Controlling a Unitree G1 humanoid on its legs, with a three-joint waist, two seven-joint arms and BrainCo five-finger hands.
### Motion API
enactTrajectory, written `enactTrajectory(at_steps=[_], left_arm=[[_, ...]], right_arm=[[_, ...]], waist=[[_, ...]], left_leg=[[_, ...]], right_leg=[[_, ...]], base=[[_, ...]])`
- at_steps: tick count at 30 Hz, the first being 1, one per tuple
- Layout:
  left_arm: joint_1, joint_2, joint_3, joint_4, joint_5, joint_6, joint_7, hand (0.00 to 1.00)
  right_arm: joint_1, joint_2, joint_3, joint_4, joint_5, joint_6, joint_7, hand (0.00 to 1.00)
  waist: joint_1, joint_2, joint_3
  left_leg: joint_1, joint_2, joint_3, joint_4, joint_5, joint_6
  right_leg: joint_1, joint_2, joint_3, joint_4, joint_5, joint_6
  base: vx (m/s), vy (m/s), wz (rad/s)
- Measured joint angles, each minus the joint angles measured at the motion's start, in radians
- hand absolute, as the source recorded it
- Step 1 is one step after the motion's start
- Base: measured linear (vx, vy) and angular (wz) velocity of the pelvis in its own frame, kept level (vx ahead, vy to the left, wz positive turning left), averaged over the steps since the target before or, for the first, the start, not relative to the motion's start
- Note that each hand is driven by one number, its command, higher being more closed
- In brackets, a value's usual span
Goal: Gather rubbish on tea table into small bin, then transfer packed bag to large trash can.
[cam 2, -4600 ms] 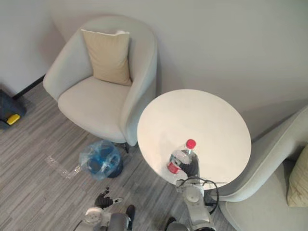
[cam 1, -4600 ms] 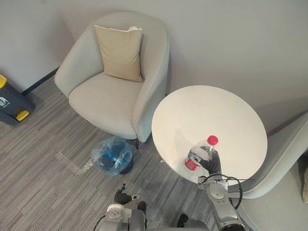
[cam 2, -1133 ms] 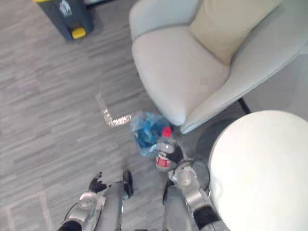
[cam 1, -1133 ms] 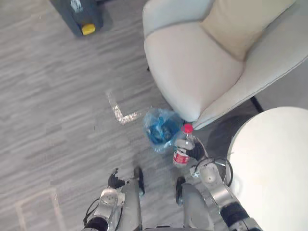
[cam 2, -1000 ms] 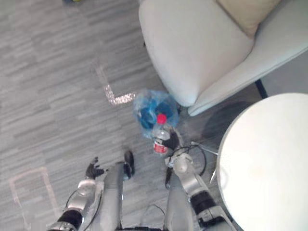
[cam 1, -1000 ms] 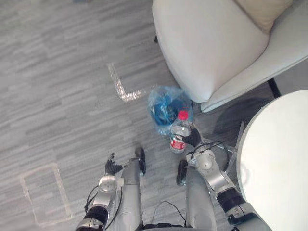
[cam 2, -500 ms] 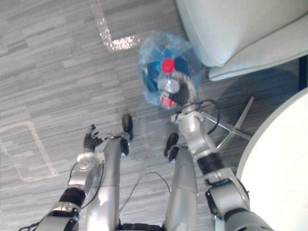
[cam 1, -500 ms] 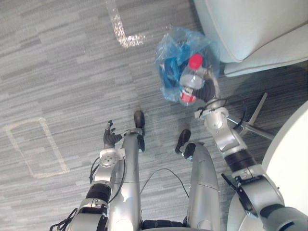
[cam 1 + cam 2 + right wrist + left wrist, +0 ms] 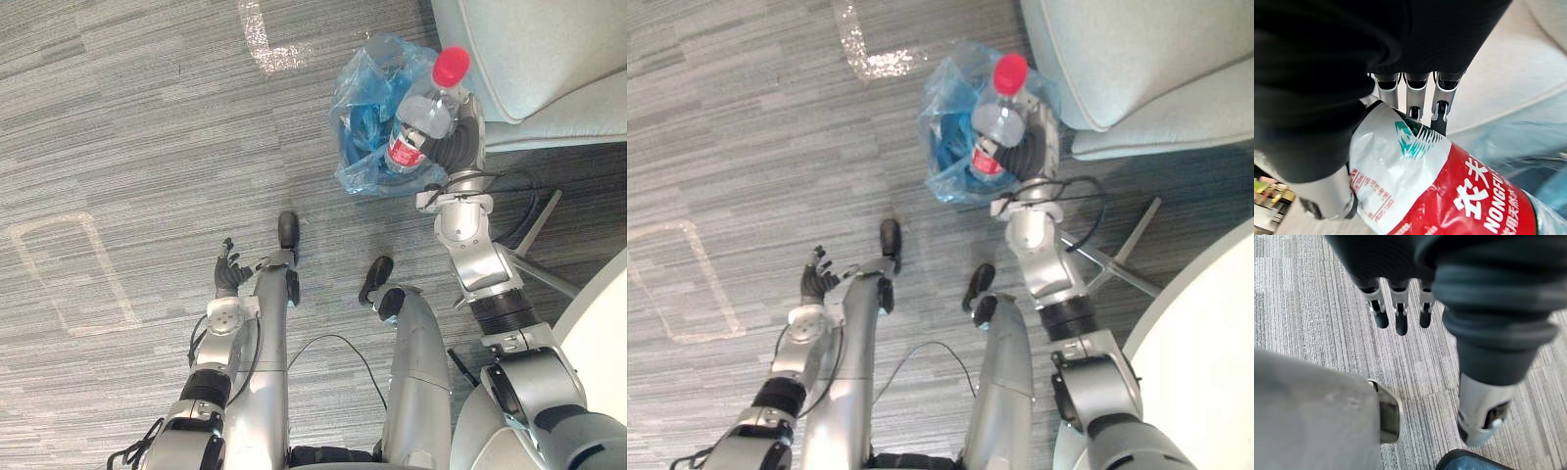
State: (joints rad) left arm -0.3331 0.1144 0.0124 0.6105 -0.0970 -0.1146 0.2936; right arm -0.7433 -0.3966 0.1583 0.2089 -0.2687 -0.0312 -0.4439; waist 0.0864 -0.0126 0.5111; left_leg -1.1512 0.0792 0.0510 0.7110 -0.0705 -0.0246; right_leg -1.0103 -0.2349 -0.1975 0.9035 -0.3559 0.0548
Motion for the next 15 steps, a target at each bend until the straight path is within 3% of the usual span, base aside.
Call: enactTrajectory(at_steps=[9,15], left_arm=[[0.0,-0.008,-0.001,0.0,0.009,-0.002,0.001,0.0],[-0.001,-0.01,-0.002,-0.027,0.0,-0.011,0.005,0.0]], right_arm=[[-0.013,-0.003,-0.021,0.015,-0.002,0.001,-0.005,1.0],[-0.106,-0.016,-0.02,0.127,0.003,0.004,-0.005,1.0]], waist=[[0.004,0.0,0.0],[0.009,0.001,-0.003]], left_leg=[[0.001,-0.01,-0.007,-0.059,0.04,-0.003],[-0.037,-0.01,-0.01,-0.081,0.067,-0.009]], right_leg=[[-0.015,-0.008,-0.011,-0.003,0.004,-0.009],[-0.066,-0.007,-0.016,0.0,0.012,-0.022]], base=[[-0.04,-0.021,0.06],[-0.01,-0.005,0.01]])
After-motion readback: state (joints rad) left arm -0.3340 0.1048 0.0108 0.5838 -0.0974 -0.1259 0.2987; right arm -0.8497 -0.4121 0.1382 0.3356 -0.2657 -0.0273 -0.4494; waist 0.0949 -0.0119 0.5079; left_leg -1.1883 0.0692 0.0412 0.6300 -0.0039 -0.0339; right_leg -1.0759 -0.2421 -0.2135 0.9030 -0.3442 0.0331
